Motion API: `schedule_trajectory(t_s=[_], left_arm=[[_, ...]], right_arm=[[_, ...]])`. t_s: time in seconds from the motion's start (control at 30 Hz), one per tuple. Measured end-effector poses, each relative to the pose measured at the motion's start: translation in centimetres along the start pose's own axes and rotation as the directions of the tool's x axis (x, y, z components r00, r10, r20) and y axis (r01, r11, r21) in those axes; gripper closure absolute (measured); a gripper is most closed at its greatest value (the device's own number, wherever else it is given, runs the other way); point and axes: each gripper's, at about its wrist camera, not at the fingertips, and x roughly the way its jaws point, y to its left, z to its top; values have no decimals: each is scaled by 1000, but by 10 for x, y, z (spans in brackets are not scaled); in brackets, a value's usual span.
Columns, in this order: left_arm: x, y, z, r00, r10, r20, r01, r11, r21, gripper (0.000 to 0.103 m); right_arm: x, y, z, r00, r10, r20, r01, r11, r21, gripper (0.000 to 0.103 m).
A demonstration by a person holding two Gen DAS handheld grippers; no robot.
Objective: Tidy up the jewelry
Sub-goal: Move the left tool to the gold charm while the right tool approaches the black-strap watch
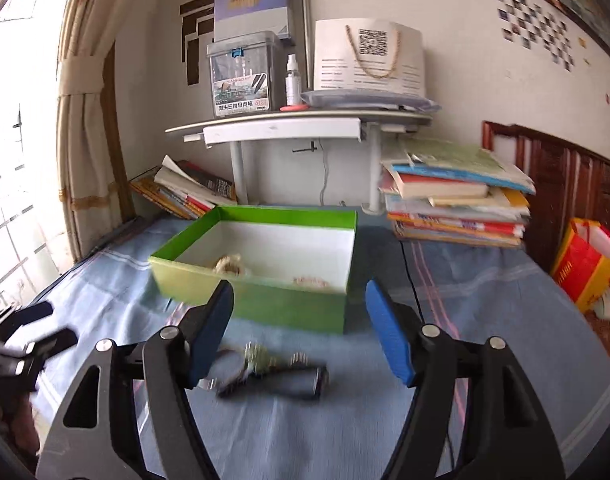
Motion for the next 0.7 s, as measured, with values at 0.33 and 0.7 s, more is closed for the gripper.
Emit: schedule_trajectory(t_s=[0.33,0.7], left_arm=[[-3,-23,-19,999,-28,-42,31,998,59,6],[3,-33,-25,997,-30,-68,35,996,82,6]], right_arm=[[-20,15,-59,996,34,-86,-35,999,0,35],[-20,12,-62,994,46,-98,-46,999,3,35]])
